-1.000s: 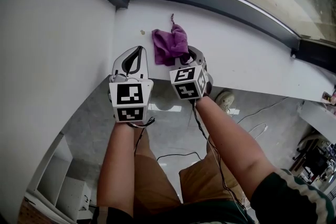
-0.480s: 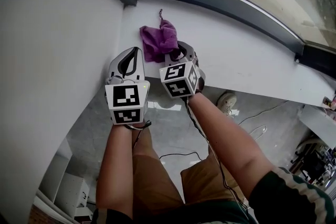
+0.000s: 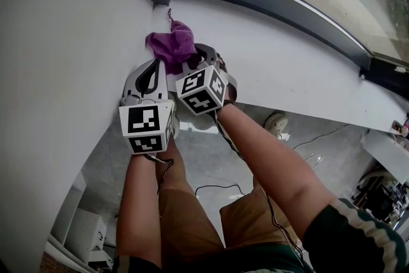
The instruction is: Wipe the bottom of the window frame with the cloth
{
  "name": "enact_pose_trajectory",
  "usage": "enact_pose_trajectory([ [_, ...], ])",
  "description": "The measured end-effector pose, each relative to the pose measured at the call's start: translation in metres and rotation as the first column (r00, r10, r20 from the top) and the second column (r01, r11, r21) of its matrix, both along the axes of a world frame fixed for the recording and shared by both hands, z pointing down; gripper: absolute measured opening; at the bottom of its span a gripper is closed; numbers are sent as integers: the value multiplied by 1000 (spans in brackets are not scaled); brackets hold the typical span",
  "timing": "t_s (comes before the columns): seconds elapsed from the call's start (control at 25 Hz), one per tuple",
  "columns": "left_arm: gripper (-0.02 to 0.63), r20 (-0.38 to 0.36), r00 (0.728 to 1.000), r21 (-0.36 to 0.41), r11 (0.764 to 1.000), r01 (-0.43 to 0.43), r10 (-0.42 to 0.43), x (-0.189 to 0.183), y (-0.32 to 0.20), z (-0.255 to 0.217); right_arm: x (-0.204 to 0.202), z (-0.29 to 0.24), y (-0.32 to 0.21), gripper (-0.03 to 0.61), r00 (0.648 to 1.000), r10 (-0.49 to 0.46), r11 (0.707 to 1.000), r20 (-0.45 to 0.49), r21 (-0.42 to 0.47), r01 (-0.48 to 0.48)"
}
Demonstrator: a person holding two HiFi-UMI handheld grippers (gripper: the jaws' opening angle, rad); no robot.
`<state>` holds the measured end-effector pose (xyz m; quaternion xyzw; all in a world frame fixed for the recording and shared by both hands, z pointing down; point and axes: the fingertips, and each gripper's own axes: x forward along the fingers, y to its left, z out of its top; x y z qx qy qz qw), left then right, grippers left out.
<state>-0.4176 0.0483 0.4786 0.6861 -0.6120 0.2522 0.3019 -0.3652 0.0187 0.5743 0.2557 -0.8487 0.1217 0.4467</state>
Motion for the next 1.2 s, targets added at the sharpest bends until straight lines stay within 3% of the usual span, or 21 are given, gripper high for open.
enact_pose_trajectory([
  [0.28,9,0,1000,-2,1000,5,-5,-1,-3,4,-5,2,0,103,997,-67,998,31,-9,67],
  [0.56,9,-1,1000,-13,1000,7,-7,-1,-4,5,-5,1,0,103,997,-58,998,44,-13,59],
  [0.84,9,-19,1000,-13,1000,-7,7,3,-7,5,-7,-10,5,104,994,-72,994,86,-80,79],
  [1.2,9,7,994,6,994,-113,113,42,-5,-23,26,-72,1,103,985,-54,997,165,-51,63],
])
